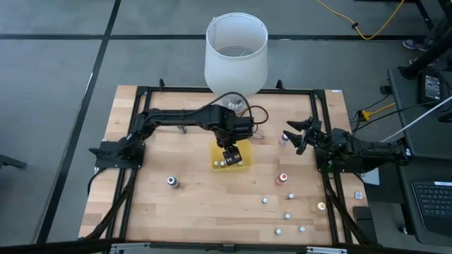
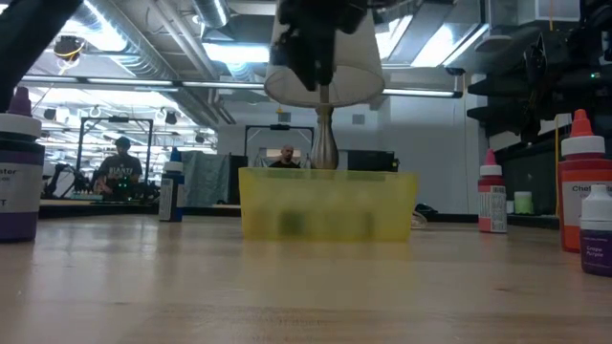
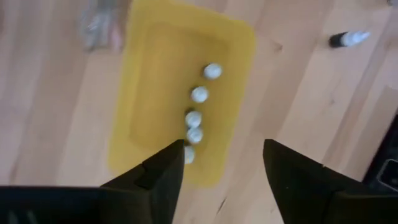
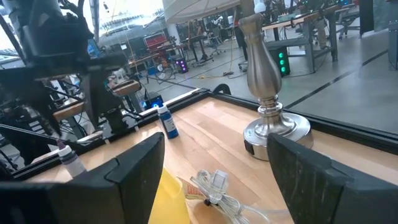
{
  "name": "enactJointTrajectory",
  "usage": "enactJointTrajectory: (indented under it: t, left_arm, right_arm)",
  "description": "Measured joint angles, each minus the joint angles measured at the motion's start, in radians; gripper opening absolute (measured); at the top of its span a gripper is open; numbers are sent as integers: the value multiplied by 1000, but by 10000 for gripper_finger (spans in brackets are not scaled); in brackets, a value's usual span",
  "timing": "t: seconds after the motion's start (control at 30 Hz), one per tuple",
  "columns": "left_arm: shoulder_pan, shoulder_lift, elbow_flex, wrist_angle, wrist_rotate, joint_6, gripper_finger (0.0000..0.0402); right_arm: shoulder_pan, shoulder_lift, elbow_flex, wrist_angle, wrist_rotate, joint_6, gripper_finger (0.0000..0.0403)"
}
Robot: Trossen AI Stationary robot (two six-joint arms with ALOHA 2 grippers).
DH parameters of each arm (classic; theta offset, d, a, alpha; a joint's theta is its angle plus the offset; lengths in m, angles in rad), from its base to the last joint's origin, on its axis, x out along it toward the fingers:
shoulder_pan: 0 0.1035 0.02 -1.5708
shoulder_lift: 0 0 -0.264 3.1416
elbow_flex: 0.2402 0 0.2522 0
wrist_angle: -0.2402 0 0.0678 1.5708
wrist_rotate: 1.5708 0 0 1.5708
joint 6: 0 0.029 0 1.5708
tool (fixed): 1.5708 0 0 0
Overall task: Pick & Place food coloring
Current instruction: Put the large blue food coloring bottle into the yellow bin
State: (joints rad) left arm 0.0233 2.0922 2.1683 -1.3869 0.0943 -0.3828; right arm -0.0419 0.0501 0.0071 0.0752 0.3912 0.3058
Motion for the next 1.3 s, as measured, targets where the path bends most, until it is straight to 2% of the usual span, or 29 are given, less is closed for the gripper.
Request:
enactJointTrajectory:
  t: [0.17, 0.4, 0.7, 0.83, 1.07, 1.3]
  left_arm:
    - [-1, -122, -158, 25, -52, -15, 232]
    - [9, -302, -405, 111, -145, -96, 229]
    - [76, -514, -678, 206, -256, -119, 228]
    - [123, -584, -769, 204, -312, -133, 228]
    - [204, -698, -896, 210, -365, -29, 230]
    - [298, -742, -984, 229, -361, -6, 270]
  right_arm:
    - [0, 0, 0, 0, 0, 0, 283]
    - [0, 0, 0, 0, 0, 0, 283]
    - [0, 0, 0, 0, 0, 0, 283]
    - [0, 0, 0, 0, 0, 0, 283]
    - [0, 0, 0, 0, 0, 0, 283]
    - [0, 0, 0, 0, 0, 0, 283]
